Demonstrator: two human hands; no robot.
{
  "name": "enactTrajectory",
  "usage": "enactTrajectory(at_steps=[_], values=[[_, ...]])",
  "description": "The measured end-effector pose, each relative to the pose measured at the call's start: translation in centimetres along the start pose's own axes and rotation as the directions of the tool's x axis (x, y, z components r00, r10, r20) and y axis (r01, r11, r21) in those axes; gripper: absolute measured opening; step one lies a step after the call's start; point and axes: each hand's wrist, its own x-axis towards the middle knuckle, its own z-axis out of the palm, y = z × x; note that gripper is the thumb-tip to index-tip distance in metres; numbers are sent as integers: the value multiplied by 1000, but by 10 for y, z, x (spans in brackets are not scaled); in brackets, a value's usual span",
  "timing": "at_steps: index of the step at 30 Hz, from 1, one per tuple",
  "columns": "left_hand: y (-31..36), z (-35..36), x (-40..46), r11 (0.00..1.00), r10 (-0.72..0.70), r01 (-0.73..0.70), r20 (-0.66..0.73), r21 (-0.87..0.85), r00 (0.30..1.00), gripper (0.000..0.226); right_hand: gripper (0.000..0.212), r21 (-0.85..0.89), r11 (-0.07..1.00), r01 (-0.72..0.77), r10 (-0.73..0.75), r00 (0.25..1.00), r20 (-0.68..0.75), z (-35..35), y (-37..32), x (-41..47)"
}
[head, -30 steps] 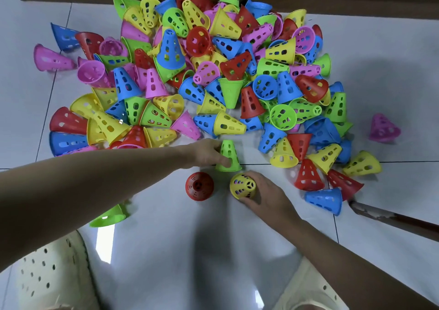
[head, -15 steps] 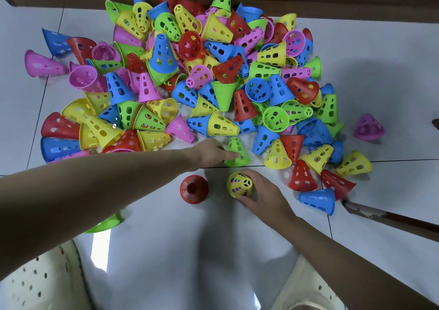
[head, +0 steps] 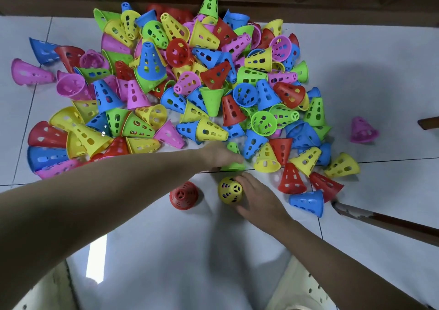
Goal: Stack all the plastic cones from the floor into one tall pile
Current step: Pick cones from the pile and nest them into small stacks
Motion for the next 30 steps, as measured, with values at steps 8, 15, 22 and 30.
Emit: enactTrajectory(at_steps=[8, 15, 22, 30], values=[[-30, -50, -48, 957, 223, -184, -168, 223, 960, 43, 49, -161, 978, -136, 75, 939, -335, -40, 40, -8], [-93, -70, -112, 821, 530, -487, -84, 299, 844, 49, 62, -268, 850, -454, 412, 889, -199, -46, 29, 47], [-146, -48, -126, 773, 468, -412, 5, 483, 884, 50, 56, -552, 650, -522, 616, 788, -20, -53, 13, 74], [-143, -56, -96, 654, 476, -322, -42, 685, 879, 53, 46, 40, 831, -554, 551, 812, -192, -67, 19, 34]])
